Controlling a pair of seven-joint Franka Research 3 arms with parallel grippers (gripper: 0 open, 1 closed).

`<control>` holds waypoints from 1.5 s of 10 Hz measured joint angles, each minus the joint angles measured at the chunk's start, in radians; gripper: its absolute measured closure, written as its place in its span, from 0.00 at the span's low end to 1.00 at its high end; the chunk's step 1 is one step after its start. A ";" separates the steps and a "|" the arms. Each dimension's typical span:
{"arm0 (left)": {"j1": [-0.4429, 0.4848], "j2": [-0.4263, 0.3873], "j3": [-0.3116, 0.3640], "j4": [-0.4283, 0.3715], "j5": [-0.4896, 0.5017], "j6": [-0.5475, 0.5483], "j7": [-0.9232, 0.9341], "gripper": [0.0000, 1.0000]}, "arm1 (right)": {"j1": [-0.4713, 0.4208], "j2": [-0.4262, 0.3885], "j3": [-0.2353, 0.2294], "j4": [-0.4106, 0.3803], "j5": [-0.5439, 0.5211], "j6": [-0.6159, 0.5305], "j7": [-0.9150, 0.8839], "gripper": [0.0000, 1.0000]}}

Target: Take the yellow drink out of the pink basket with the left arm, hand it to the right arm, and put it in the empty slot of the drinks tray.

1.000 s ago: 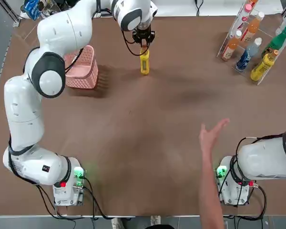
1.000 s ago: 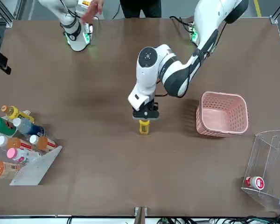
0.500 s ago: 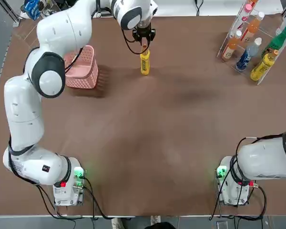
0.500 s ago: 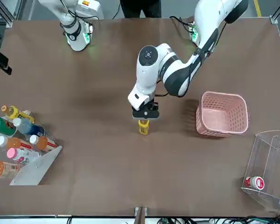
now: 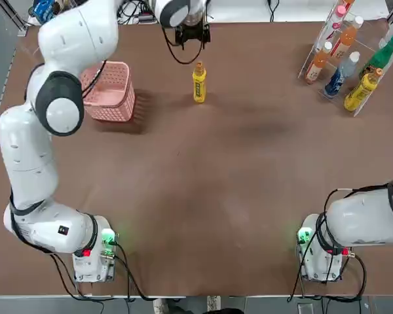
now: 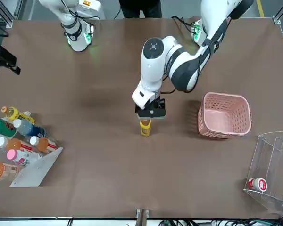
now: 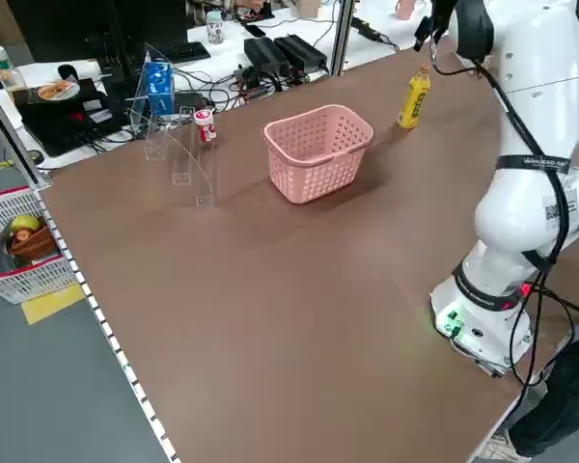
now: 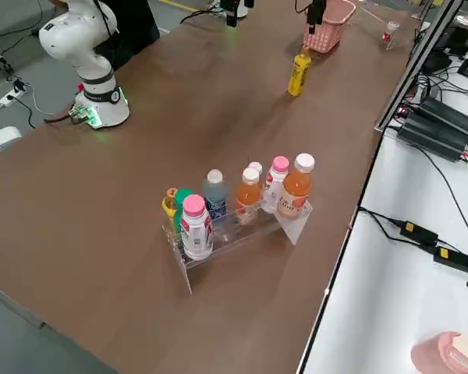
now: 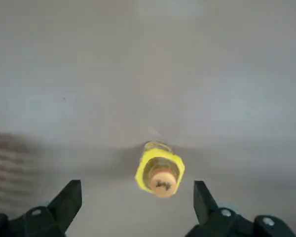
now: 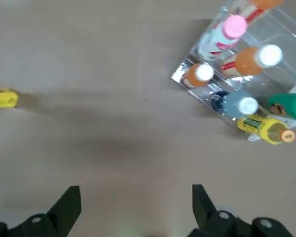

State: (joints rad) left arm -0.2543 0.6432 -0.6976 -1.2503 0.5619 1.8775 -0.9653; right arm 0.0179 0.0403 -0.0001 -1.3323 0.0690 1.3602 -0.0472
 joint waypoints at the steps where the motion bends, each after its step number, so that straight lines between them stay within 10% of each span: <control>1: 0.016 -0.030 -0.009 0.002 0.000 -0.042 0.025 0.00 | 0.057 0.000 0.003 0.000 0.001 0.000 0.042 0.00; 6: 0.154 -0.226 0.040 0.028 -0.091 -0.194 0.221 0.00 | 0.333 0.047 0.011 -0.003 0.000 0.092 0.384 0.00; 11: 0.201 -0.372 0.411 0.034 -0.401 -0.248 0.529 0.00 | 0.559 0.344 0.008 0.132 -0.003 0.353 0.760 0.00; 15: 0.200 -0.390 0.529 0.034 -0.454 -0.297 0.558 0.00 | 0.687 0.589 0.005 0.247 -0.074 0.566 0.844 0.01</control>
State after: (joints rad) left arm -0.0543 0.2535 -0.1686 -1.2167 0.1080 1.5808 -0.4071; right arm 0.7048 0.6296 0.0047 -1.0851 -0.0046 1.9262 0.7966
